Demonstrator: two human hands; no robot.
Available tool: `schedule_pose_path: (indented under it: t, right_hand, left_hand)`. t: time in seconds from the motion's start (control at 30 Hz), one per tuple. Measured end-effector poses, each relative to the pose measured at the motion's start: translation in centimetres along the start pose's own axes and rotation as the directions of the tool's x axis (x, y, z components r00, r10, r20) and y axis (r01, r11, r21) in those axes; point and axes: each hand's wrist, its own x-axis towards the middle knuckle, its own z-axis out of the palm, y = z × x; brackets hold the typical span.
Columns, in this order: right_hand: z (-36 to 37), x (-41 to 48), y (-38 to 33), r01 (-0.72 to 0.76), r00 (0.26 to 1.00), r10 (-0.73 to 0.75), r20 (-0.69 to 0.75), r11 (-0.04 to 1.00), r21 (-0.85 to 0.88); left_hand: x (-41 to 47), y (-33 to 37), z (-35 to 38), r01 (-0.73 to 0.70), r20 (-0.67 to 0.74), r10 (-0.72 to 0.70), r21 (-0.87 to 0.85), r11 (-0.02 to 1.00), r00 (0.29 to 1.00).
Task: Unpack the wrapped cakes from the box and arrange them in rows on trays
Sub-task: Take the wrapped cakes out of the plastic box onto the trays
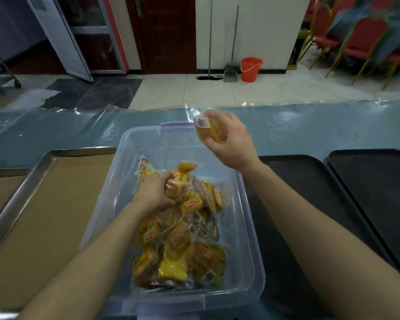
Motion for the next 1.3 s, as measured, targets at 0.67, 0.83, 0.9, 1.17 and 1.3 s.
schedule_pose_path:
  t: [0.67, 0.83, 0.9, 1.17, 1.3]
  right_hand:
    - [-1.0, -21.8, 18.2, -0.153, 0.872, 0.365, 0.327, 0.837, -0.525]
    - [0.4, -22.8, 19.5, -0.15, 0.66, 0.506, 0.555, 0.813, -0.563]
    - [0.2, -22.4, 19.3, -0.17, 0.661, 0.508, 0.552, 0.818, -0.549]
    - [-2.2, -19.7, 17.5, -0.329, 0.818, 0.459, 0.347, 0.868, -0.372]
    - [-4.8, -17.9, 17.2, -0.379, 0.84, 0.469, 0.272, 0.867, -0.323]
  left_hand:
    - [0.7, 10.0, 5.2, -0.078, 0.14, 0.014, 0.464, 0.882, 0.99]
    - [0.5, 8.8, 4.4, -0.045, 0.031, 0.037, 0.338, 0.94, 0.999]
    - [0.2, 8.6, 3.4, -0.027, -0.019, 0.033, 0.27, 0.963, 0.999]
    - [-2.0, 10.7, -2.5, -0.011, -0.376, -0.02, -0.078, 0.997, 0.927]
    - [-2.3, 16.2, -6.5, -0.229, -0.491, 0.118, -0.172, 0.958, 0.863]
